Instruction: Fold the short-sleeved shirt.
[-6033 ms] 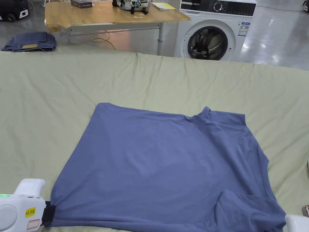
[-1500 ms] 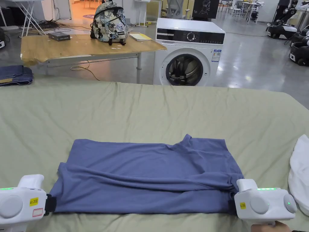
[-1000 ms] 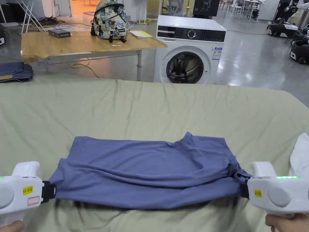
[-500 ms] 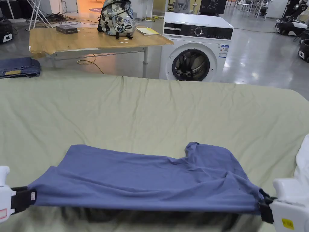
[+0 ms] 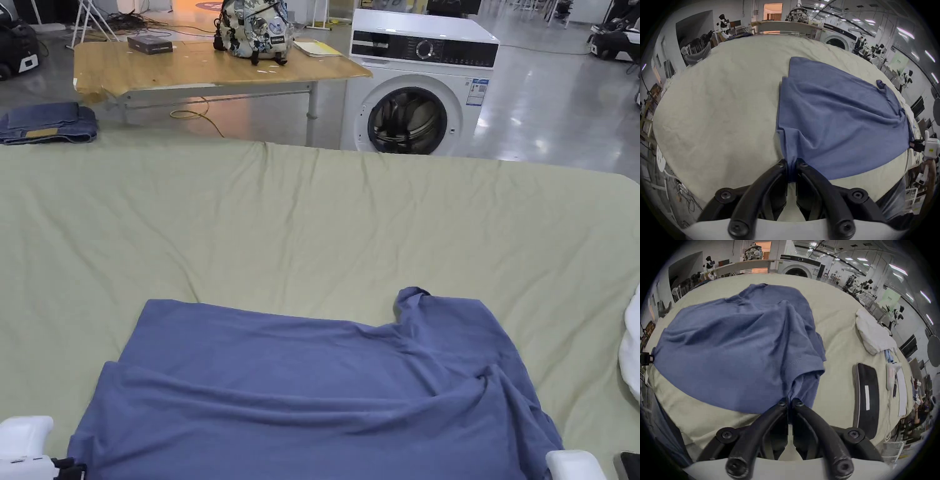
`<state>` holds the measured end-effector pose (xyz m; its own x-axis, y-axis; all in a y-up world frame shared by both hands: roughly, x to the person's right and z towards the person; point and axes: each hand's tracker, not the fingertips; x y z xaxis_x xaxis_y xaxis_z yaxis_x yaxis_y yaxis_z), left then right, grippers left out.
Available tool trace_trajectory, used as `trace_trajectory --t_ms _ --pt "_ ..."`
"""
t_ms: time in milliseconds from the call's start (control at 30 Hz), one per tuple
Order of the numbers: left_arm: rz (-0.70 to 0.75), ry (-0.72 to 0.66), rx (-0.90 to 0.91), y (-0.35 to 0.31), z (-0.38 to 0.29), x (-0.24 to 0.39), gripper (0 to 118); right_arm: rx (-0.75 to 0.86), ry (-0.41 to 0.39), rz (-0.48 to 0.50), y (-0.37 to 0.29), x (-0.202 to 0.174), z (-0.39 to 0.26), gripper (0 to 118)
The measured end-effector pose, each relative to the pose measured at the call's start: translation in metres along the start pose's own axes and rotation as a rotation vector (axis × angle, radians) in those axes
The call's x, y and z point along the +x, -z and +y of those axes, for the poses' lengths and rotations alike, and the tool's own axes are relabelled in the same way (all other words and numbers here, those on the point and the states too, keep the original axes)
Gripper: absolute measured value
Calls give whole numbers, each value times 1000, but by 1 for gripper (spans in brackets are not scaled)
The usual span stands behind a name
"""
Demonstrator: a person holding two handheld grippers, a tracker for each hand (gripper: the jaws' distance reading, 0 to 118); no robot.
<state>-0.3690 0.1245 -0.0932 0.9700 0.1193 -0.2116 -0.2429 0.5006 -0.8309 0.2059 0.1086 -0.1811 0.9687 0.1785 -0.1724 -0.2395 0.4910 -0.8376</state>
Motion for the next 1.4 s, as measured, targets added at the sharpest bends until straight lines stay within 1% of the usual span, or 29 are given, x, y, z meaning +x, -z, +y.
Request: trace_trajectory --t_ms 100,133,167,200,233,267,300,333,367,433,500,567,600,667,700,733,767,800,833,867,933,967,1033,1167,1233,1367,1400 --pt "0 -8 -3 1 3 0 3 9 21 -2 -4 1 2 4" --pt "-1 -5 -4 -1 3 -1 3 11 27 1 -6 0 4 7" --pt "-4 -1 -4 -2 4 -1 3 12 30 -2 -9 0 5 15" --pt "-8 -1 -6 -4 6 -2 3 13 33 -13 -16 -2 7 35" --pt "-15 -5 -10 -8 9 -2 6 22 29 -33 -22 -1 9 56" --pt "-20 -16 -5 -12 12 -2 15 45 23 -40 -29 -1 12 72" --pt "-20 -40 16 -16 15 -1 33 87 18 -40 -37 -2 17 79" --pt "0 -48 46 -21 20 1 50 130 25 -50 -46 -4 23 79" --pt "10 -50 79 -25 25 3 62 165 28 -54 -54 -6 29 79" --pt "-14 -39 142 -34 37 10 60 256 35 -26 -67 -10 43 79" --pt "-35 -38 205 -39 49 18 60 353 49 -27 -74 -17 56 79" --pt "-46 -22 280 -45 60 28 60 432 64 -38 -81 -27 67 78" --pt "-48 -5 320 -46 65 35 59 468 76 -35 -85 -34 74 74" --pt "-43 30 390 -50 71 46 55 557 107 16 -95 -48 84 62" --pt "-31 46 430 -52 73 53 55 596 115 30 -99 -53 88 58" --pt "-24 60 464 -53 76 59 53 625 119 22 -103 -60 92 58" --pt "-15 67 485 -55 78 63 48 653 119 18 -107 -66 95 49" --pt "-10 69 509 -55 80 69 31 683 123 21 -108 -72 99 24" --pt "-6 73 526 -56 82 74 16 697 127 13 -109 -76 102 7" --pt "6 76 541 -56 83 78 6 707 134 8 -110 -80 105 0" --pt "7 104 577 -50 88 78 0 726 156 24 -114 -87 112 0" --pt "11 117 573 -50 91 80 0 731 159 40 -115 -89 114 0" --pt "50 136 575 -48 99 84 0 737 158 41 -115 -94 119 0" --pt "26 82 537 -31 130 63 0 730 146 68 -111 -100 126 0" --pt "41 66 469 -14 154 51 0 717 142 74 -107 -102 129 0" --pt "-16 36 337 16 194 35 0 684 138 78 -96 -101 132 0" --pt "-32 28 276 28 208 29 0 675 137 77 -92 -99 132 0"
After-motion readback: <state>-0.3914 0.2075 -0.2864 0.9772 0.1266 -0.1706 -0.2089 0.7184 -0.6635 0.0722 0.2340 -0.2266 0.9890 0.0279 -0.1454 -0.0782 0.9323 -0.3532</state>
